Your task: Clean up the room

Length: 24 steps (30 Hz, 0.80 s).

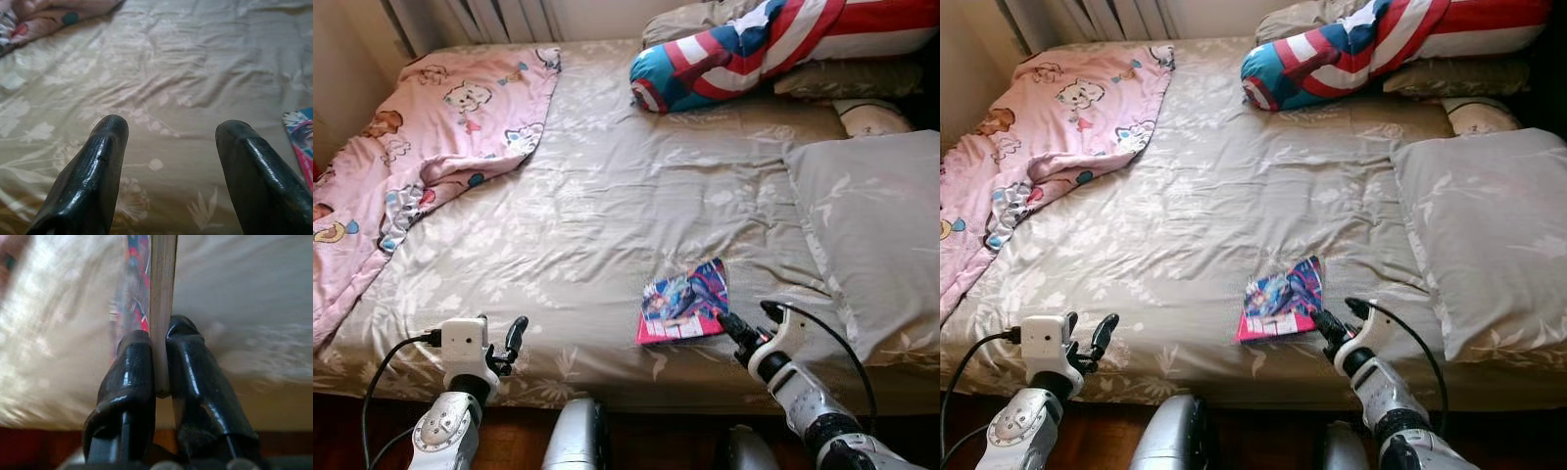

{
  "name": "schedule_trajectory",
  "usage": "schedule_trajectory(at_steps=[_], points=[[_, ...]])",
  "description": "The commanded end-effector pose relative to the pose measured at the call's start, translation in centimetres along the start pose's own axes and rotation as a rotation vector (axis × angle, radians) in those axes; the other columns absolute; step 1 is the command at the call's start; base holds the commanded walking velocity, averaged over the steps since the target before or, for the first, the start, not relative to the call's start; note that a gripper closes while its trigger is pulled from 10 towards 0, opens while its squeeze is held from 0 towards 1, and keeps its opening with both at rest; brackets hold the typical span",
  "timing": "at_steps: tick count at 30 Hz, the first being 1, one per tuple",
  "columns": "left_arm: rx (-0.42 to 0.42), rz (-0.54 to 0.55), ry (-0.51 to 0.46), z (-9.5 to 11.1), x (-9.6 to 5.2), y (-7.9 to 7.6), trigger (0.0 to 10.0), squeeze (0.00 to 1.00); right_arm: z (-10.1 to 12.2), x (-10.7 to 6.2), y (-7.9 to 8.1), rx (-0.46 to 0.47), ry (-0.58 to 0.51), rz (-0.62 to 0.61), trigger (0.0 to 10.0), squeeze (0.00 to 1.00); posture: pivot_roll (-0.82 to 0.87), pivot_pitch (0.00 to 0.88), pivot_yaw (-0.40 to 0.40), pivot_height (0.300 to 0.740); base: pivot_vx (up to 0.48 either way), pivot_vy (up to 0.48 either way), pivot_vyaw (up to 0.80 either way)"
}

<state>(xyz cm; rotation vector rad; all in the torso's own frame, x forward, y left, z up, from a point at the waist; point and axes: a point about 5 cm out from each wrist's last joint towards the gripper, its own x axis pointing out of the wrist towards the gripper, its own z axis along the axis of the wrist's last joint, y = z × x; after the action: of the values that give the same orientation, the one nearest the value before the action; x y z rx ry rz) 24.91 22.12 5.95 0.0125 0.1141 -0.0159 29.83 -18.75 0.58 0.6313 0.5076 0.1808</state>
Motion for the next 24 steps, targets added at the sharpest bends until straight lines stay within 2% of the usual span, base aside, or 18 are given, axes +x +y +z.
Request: schedule_trajectory(at_steps=[1,6,8,12,22,24], points=[[0.016,0.0,0.018,-0.1,-0.4,0.4,10.0,0.0,-1.4,-0.2,-0.3,-0.028,0.059,-0.045,10.0,0.0,0.14,0.21,0.098,0.648,0.0,0.0,0.0],[0.021,0.003,0.025,-0.1,-0.8,0.6,10.0,0.0,-1.3,-0.3,-1.0,-0.038,0.052,-0.18,10.0,0.0,0.15,0.216,0.102,0.648,0.0,0.0,0.0],[0.024,0.001,0.029,-0.2,-1.0,0.6,10.0,0.0,-1.3,-0.4,-1.4,-0.072,0.056,-0.24,10.0,0.0,0.15,0.22,0.104,0.648,0.0,0.0,0.0],[0.028,0.006,0.037,-0.2,-1.4,0.8,10.0,0.0,-1.0,-0.2,-1.3,-0.037,0.006,-0.28,10.0,0.0,0.16,0.23,0.106,0.648,0.0,0.0,0.0],[0.029,0.012,0.044,-0.2,-2.0,0.8,10.0,0.0,-0.5,-0.4,-1.7,-0.028,-0.043,-0.378,10.0,0.0,0.17,0.249,0.103,0.648,0.0,0.0,0.0],[0.029,0.016,0.047,-0.3,-2.3,0.8,10.0,0.0,0.2,-0.3,-1.7,0.023,-0.089,-0.387,10.0,0.0,0.18,0.254,0.101,0.648,0.0,0.0,0.0]])
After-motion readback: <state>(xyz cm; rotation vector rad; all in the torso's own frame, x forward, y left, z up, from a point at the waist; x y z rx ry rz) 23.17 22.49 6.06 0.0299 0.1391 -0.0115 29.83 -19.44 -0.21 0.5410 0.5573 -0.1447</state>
